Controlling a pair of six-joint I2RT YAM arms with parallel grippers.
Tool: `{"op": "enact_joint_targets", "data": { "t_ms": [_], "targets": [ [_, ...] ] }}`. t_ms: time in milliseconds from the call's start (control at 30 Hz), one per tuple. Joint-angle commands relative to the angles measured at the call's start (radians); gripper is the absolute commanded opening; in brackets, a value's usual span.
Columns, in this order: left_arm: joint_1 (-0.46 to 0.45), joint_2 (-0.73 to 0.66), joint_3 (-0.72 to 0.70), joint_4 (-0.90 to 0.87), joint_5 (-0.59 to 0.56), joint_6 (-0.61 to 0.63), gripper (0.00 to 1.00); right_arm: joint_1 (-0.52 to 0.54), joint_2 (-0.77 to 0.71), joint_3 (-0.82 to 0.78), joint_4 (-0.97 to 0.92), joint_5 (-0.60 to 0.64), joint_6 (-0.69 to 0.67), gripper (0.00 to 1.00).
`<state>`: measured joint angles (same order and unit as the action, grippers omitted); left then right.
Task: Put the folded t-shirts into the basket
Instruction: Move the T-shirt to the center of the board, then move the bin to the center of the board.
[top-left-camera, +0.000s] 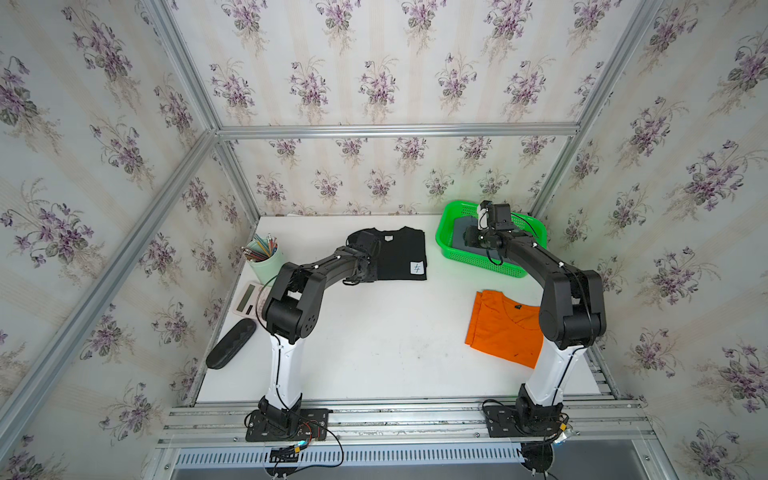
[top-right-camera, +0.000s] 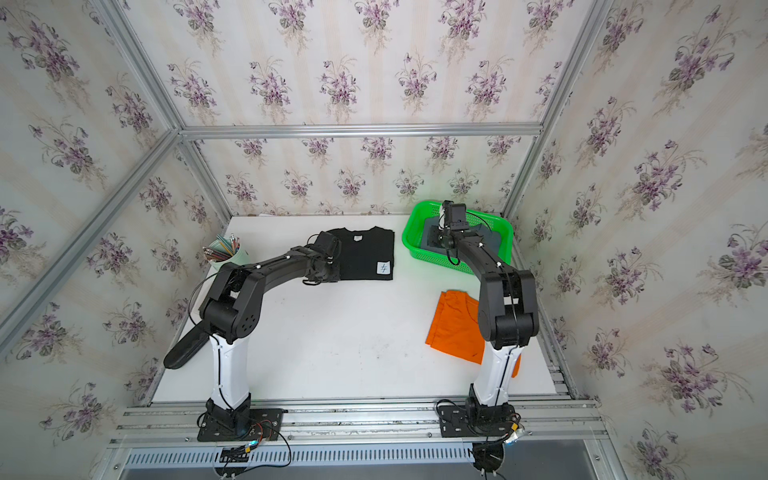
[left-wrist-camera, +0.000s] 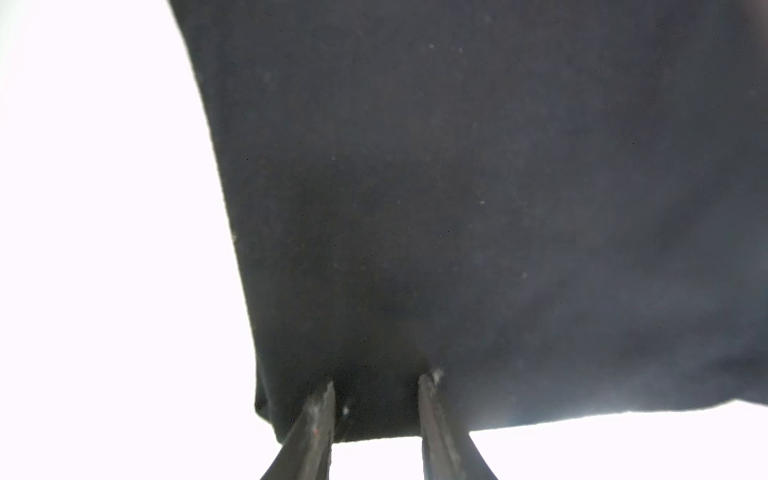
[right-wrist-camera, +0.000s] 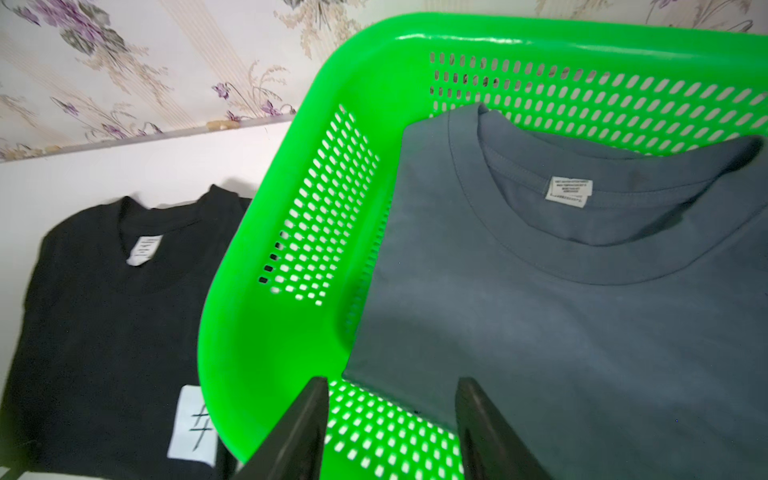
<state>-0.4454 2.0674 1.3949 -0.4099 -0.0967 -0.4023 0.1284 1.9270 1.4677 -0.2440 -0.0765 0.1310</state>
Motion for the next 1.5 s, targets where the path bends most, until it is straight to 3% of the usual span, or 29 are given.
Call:
{"op": "enact_joint_targets", "data": {
  "t_ms": [0, 233, 400, 633, 867, 1033, 1200, 1367, 1467],
  "targets": [
    [0.0, -0.055, -0.146, -0.058, -0.052, -0.093, 0.35, 0.004, 0.033, 0.022, -0.01, -0.036, 0.0, 0.53],
    [-0.017, -0.294, -0.484, 0.02, -0.028, -0.156, 0.36, 0.044, 0.125, 0.088, 0.022, -0.148, -0.034, 0.48],
    [-0.11, -0.401, -0.578, -0.063, -0.05, -0.142, 0.39, 0.112, 0.158, 0.093, 0.109, -0.212, -0.099, 0.46],
    [-0.138, -0.616, -0.687, -0.143, -0.016, -0.203, 0.42, 0.226, 0.173, 0.086, 0.165, -0.273, -0.221, 0.44],
    [-0.138, -0.833, -0.736, -0.242, -0.115, -0.244, 0.49, 0.317, 0.135, -0.029, 0.296, -0.412, -0.29, 0.41],
    [-0.136, -0.89, -0.707, -0.295, -0.141, -0.259, 0.59, 0.395, 0.114, -0.043, 0.349, -0.482, -0.32, 0.41],
    [-0.133, -0.948, -0.637, -0.407, -0.251, -0.299, 0.68, 0.402, -0.006, -0.115, 0.475, -0.383, -0.24, 0.43],
    [-0.098, -1.031, -0.607, -0.462, -0.397, -0.413, 0.69, 0.518, -0.112, -0.26, 0.506, -0.416, -0.312, 0.45],
    [-0.045, -1.06, -0.587, -0.486, -0.443, -0.483, 0.69, 0.608, -0.105, -0.336, 0.53, -0.344, -0.351, 0.46]
  ]
}}
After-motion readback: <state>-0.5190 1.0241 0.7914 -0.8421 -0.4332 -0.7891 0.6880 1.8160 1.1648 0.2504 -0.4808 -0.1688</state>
